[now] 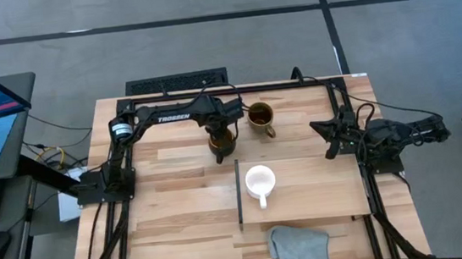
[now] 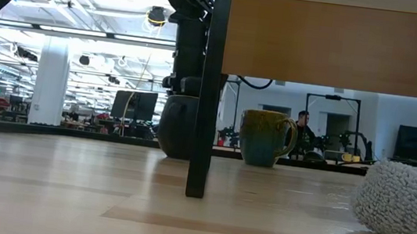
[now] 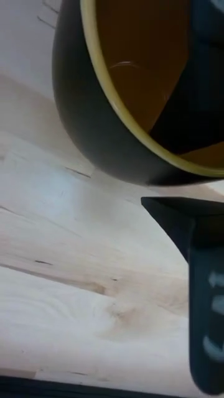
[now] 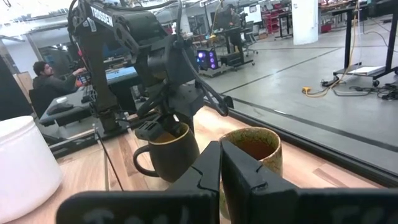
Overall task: Stack small to large cups/mugs on shelf
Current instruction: Put the black mug on the center of the table
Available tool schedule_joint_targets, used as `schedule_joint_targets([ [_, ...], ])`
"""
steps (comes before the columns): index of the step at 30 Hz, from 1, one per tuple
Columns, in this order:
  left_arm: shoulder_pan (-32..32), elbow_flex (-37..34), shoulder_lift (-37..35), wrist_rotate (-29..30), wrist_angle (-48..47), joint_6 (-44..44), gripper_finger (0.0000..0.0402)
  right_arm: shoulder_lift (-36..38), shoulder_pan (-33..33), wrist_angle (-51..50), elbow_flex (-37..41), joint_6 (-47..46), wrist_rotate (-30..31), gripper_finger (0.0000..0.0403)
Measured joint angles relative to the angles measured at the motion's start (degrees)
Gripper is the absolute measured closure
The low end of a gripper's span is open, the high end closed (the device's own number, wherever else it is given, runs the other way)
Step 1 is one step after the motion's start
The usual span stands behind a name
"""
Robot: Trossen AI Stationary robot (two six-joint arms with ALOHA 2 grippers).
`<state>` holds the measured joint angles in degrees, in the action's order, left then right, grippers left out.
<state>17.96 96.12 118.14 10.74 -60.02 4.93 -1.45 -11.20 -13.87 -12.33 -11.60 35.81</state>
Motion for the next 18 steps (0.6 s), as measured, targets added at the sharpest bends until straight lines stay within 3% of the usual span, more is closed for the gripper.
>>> schedule_joint_targets([
  [6,0.0,0.0,0.01,-0.49,-0.01,-0.19,0.0291,0.0,0.0,-0.41,0.01,0.0,0.0,0.0369],
  [10,0.37,0.0,0.01,-5.2,0.07,-0.61,0.0278,0.0,-0.02,-0.57,0.01,0.0,0.0,0.0369],
  [14,0.42,0.0,0.06,-8.44,-0.01,-0.31,0.0234,0.0,-0.01,-0.7,0.01,0.0,-0.02,0.0369],
  [18,0.37,0.0,0.08,-8.05,0.16,-0.35,0.018,0.0,-0.02,-0.72,0.01,0.0,0.0,0.0369],
])
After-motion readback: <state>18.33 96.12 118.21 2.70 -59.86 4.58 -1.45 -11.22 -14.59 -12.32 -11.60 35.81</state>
